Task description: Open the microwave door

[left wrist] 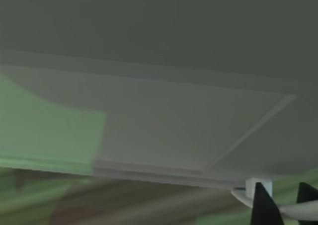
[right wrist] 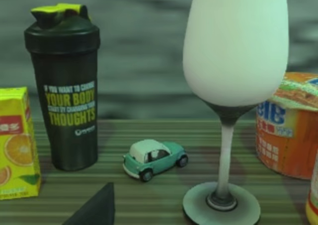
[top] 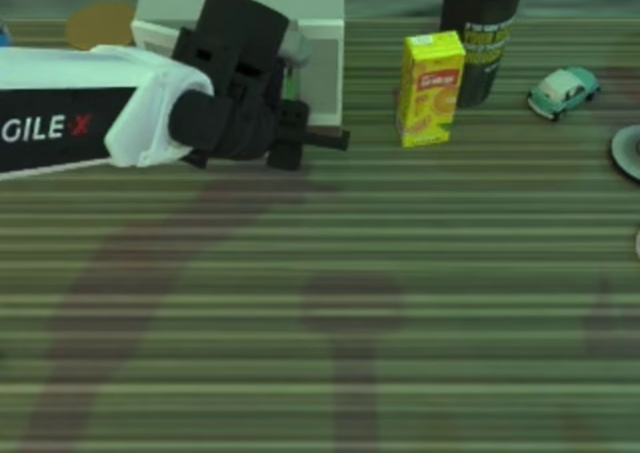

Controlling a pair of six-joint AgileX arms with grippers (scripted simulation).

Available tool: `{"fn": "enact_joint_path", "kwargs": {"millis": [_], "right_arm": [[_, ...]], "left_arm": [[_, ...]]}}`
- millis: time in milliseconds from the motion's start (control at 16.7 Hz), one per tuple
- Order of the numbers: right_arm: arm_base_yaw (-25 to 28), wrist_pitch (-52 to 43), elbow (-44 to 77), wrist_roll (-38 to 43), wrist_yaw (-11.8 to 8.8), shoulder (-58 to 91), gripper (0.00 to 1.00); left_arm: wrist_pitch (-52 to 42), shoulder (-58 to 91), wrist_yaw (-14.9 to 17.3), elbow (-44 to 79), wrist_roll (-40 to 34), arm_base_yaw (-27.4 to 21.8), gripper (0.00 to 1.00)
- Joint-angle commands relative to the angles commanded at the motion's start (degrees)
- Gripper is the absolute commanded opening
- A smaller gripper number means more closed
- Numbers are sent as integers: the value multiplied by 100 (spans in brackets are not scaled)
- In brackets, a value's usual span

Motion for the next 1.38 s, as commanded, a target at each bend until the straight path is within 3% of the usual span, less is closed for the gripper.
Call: {"fn": "enact_joint_path", "kwargs": {"millis": [600,1380], "right_arm": [[0,0,0,0,0,0,100],[0,0,0,0,0,0,100]], "left_arm": [[0,0,0,0,0,0,0],[105,-191,278,-265,328,104,0]]}}
